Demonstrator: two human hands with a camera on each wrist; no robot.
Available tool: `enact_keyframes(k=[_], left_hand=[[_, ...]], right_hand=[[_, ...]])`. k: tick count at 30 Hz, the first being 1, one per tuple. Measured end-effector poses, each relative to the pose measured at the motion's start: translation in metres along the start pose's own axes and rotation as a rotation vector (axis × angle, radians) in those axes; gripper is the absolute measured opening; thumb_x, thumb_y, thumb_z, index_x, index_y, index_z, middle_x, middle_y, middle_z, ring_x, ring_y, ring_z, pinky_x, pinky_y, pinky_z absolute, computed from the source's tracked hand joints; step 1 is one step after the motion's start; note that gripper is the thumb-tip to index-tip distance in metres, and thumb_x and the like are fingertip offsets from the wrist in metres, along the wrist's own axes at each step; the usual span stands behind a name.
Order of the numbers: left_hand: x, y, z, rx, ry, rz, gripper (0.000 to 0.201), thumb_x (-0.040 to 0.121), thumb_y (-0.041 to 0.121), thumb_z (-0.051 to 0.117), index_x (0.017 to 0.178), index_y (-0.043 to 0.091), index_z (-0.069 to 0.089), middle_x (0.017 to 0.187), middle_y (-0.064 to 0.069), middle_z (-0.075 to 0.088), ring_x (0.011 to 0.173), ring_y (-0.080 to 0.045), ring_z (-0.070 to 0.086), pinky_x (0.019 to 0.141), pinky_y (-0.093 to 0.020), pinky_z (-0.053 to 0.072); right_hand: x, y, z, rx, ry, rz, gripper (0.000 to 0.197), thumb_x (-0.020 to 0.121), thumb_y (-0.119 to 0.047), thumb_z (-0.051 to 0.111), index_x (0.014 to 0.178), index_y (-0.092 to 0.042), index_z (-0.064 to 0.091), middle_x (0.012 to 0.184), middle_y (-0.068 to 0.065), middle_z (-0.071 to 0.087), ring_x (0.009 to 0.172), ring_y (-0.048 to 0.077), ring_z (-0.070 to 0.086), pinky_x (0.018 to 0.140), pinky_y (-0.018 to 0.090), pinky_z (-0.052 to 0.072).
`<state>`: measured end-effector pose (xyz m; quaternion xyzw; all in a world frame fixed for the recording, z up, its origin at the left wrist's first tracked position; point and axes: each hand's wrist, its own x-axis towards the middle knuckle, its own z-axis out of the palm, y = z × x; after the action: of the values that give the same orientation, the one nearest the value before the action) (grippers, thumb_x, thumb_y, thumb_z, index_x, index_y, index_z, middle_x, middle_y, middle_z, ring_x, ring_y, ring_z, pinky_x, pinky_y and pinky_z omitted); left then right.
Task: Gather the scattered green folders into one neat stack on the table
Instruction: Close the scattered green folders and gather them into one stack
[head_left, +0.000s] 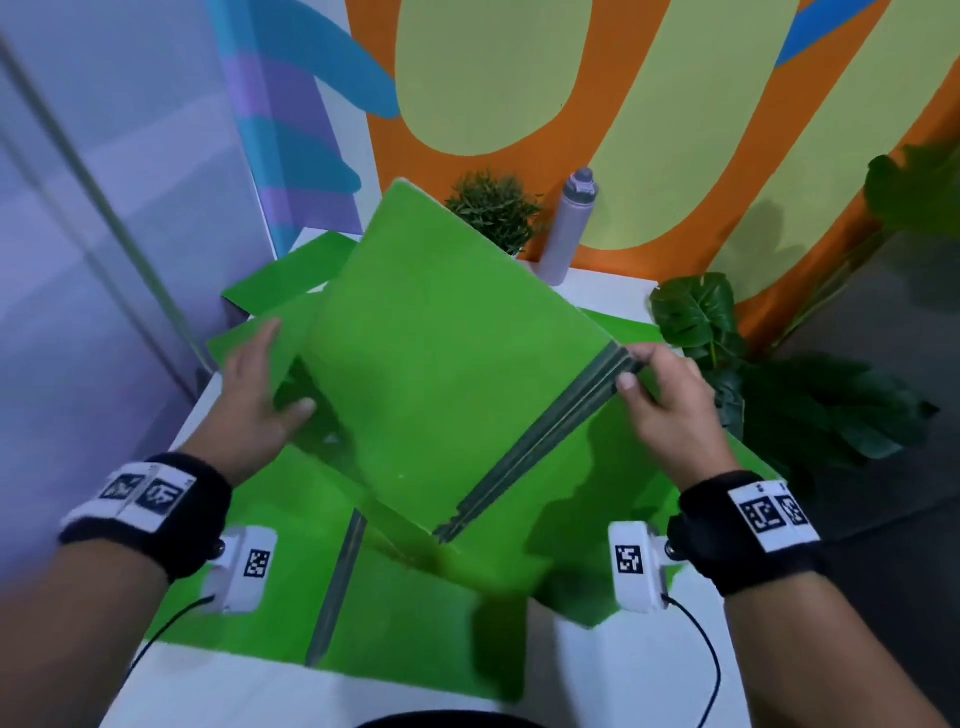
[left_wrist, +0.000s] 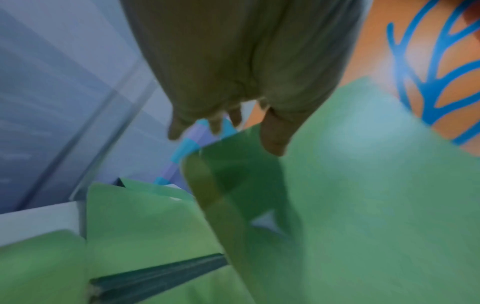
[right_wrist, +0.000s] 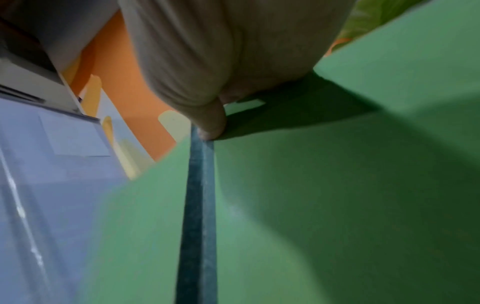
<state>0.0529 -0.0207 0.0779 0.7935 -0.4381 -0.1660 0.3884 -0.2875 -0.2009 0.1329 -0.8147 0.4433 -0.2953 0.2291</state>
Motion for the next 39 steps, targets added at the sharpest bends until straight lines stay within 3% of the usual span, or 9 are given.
enact_keyframes(k=[3, 7, 12, 15, 20, 24, 31, 35, 39], left_hand=[[-0.019, 0.032, 0.020, 0.138, -0.025, 0.115, 0.105, 0.073, 0.042, 0.075, 0.152, 0.025, 0.007, 0.161, -0.011, 0.005, 0.148, -0.027, 0.007, 0.118, -0.049, 0.011], [-0.055, 0.081, 0.052, 0.023, -0.490, 0.157, 0.116, 0.063, 0.063, 0.070, 0.149, 0.045, -0.006, 0.161, 0.014, -0.008, 0.146, -0.010, -0.002, 0.117, -0.051, 0.004], [-0.062, 0.075, 0.069, -0.204, -0.263, 0.137, 0.046, 0.095, 0.017, 0.051, 0.122, 0.053, 0.041, 0.121, -0.003, 0.066, 0.099, -0.016, 0.066, 0.090, -0.042, 0.054], [-0.053, 0.059, 0.063, -0.265, -0.179, 0.034, 0.041, 0.098, 0.017, 0.046, 0.105, 0.057, 0.048, 0.097, -0.014, 0.068, 0.075, -0.020, 0.058, 0.065, -0.038, 0.053], [-0.031, 0.028, 0.059, -0.497, -0.175, -0.194, 0.044, 0.096, 0.010, 0.048, 0.133, 0.034, 0.048, 0.128, 0.008, 0.057, 0.123, -0.010, 0.045, 0.111, -0.042, 0.031], [-0.020, 0.000, 0.073, -0.630, -0.284, -0.355, 0.040, 0.094, 0.005, 0.050, 0.115, 0.039, 0.050, 0.117, 0.011, 0.055, 0.125, -0.016, 0.042, 0.114, -0.047, 0.026], [-0.002, -0.041, 0.098, -0.761, -0.368, -0.524, 0.054, 0.093, 0.002, 0.050, 0.144, 0.012, 0.035, 0.140, -0.003, 0.047, 0.136, -0.022, 0.035, 0.116, -0.045, 0.021], [0.018, -0.067, 0.107, -0.335, -0.282, -0.364, 0.037, 0.096, 0.034, 0.048, 0.128, 0.016, 0.056, 0.122, 0.000, 0.061, 0.121, -0.024, 0.054, 0.105, -0.040, 0.040], [0.051, -0.110, 0.104, 0.246, -0.009, -0.348, 0.030, 0.093, 0.017, 0.055, 0.118, 0.005, 0.064, 0.109, -0.017, 0.064, 0.081, -0.028, 0.066, 0.075, -0.037, 0.058]], right_hand=[[0.005, -0.025, 0.004, 0.060, 0.092, -0.068, 0.020, 0.092, -0.016, 0.055, 0.111, -0.015, 0.060, 0.085, -0.025, 0.041, 0.103, 0.031, 0.050, 0.096, 0.049, 0.039], [0.007, -0.058, 0.021, 0.175, 0.136, -0.242, 0.019, 0.088, -0.018, 0.054, 0.104, -0.009, 0.060, 0.086, -0.023, 0.046, 0.091, 0.023, 0.049, 0.076, 0.028, 0.034], [0.006, -0.064, 0.040, 0.119, 0.202, -0.415, 0.026, 0.088, -0.024, 0.056, 0.107, -0.007, 0.062, 0.096, 0.003, 0.058, 0.096, 0.018, 0.046, 0.083, 0.035, 0.038], [0.002, -0.041, 0.053, -0.026, 0.220, -0.196, 0.055, 0.083, -0.026, 0.063, 0.135, -0.019, 0.047, 0.132, 0.010, 0.045, 0.126, 0.024, 0.037, 0.106, 0.041, 0.028], [-0.020, -0.004, 0.080, 0.362, -0.174, 0.366, 0.089, 0.089, -0.023, 0.061, 0.151, -0.026, -0.002, 0.155, 0.011, 0.025, 0.141, 0.023, 0.027, 0.116, 0.045, 0.022], [-0.034, 0.014, 0.102, 0.456, -0.243, 0.567, 0.072, 0.089, -0.018, 0.062, 0.146, -0.030, 0.020, 0.128, 0.010, 0.046, 0.119, 0.023, 0.046, 0.108, 0.044, 0.035], [-0.033, 0.041, 0.135, 0.379, -0.291, 0.748, 0.035, 0.091, -0.024, 0.058, 0.121, -0.012, 0.045, 0.117, 0.007, 0.044, 0.114, 0.029, 0.047, 0.103, 0.047, 0.038], [-0.031, 0.048, 0.149, 0.466, -0.188, 0.820, 0.050, 0.093, -0.016, 0.054, 0.138, -0.005, 0.034, 0.127, 0.008, 0.042, 0.126, 0.026, 0.040, 0.108, 0.051, 0.033], [-0.030, 0.061, 0.145, 0.398, -0.126, 0.812, 0.052, 0.095, -0.013, 0.051, 0.142, -0.008, 0.030, 0.150, 0.016, 0.033, 0.137, 0.032, 0.032, 0.112, 0.051, 0.028]])
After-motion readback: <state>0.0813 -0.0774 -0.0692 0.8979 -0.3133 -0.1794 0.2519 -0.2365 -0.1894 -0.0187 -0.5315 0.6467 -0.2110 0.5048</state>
